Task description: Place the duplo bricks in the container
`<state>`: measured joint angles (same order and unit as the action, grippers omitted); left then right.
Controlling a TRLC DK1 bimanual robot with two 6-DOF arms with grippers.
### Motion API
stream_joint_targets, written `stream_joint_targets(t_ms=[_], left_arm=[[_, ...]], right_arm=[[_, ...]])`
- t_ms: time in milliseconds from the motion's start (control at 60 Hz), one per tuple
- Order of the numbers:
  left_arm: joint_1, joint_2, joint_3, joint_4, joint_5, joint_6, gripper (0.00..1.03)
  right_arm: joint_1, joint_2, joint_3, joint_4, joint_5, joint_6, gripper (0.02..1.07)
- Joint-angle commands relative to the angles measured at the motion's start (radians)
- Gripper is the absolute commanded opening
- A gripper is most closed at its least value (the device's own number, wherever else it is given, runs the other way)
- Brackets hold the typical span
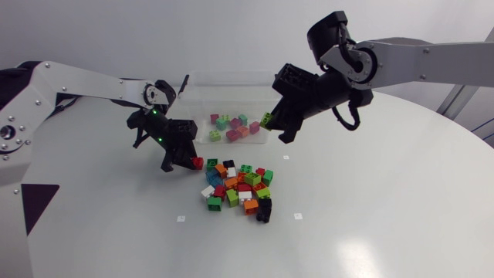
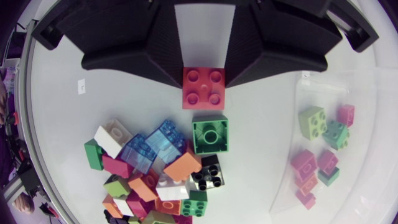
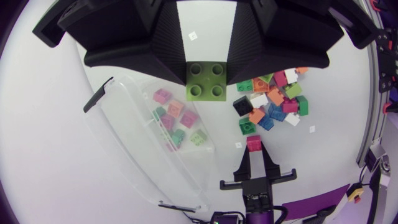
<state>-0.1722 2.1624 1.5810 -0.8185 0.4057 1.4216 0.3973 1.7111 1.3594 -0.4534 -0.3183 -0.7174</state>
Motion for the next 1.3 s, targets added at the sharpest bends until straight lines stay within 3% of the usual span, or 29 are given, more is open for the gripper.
stream_joint_targets(t_ms=[0, 633, 883, 1100, 1167, 1250, 1283], left_arm=[[0.013, -0.072, -0.032, -0.021, 0.015, 0.01, 0.21], [0.011, -0.311, -0.119, -0.004, 0.116, -0.069, 0.21], [0.011, -0.357, -0.102, 0.074, 0.162, -0.182, 0.21], [0.014, -0.388, -0.084, 0.236, 0.217, -0.354, 0.21], [0.014, -0.391, -0.081, 0.274, 0.229, -0.391, 0.21], [0.013, -0.394, -0.076, 0.341, 0.231, -0.447, 0.21], [0.011, -0.394, -0.075, 0.361, 0.231, -0.466, 0.21]], right_arm=[[-0.009, 0.055, 0.056, 0.028, -0.004, 0.05, 0.21], [-0.055, 0.311, 0.397, 0.108, 0.039, 0.18, 0.21], [-0.057, 0.42, 0.534, 0.11, 0.071, 0.214, 0.21], [-0.057, 0.499, 0.629, 0.119, 0.102, 0.231, 0.24], [-0.055, 0.515, 0.647, 0.117, 0.108, 0.231, 0.39], [-0.052, 0.524, 0.656, 0.114, 0.119, 0.231, 0.77], [-0.052, 0.522, 0.656, 0.113, 0.122, 0.231, 0.87]])
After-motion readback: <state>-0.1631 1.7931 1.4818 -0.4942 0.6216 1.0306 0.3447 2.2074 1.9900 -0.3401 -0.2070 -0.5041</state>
